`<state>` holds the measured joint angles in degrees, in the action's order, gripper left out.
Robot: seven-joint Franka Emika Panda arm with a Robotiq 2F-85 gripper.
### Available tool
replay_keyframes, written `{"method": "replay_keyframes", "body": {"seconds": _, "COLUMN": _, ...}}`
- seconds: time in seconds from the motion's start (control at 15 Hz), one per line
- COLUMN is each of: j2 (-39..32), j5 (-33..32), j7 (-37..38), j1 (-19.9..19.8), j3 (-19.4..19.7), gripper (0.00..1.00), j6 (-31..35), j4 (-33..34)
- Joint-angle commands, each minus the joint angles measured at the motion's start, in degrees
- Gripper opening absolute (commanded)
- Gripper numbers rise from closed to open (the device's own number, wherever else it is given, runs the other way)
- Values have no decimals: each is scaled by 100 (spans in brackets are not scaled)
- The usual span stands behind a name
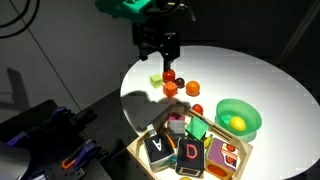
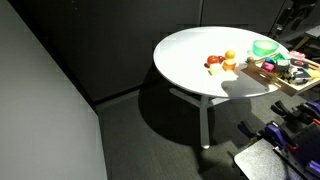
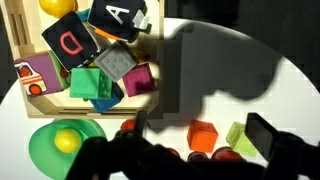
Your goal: Put the yellow ball in the green bowl then put the green block on the table.
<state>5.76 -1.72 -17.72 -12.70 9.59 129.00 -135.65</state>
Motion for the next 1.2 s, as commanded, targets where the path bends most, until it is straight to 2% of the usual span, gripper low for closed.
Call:
{"method": "replay_keyframes", "body": {"seconds": 0.0, "j2": -66, "j5": -66, "j7": 55, "j1": -20, "j3": 212, "gripper": 100, "j6": 347, "j4": -155}}
{"method": "replay_keyframes", "body": {"seconds": 0.6, "j2": -755, "j5": -13, "j7": -163, "j1": -254, "j3": 604, "gripper": 100, "j6": 751, "j4": -17}}
{"method": "replay_keyframes", "body": {"seconds": 1.13, "j2": -1637, "j5": -55, "j7": -525, "j1": -536, "j3": 650, "gripper": 100, "j6": 1225, "j4": 429}}
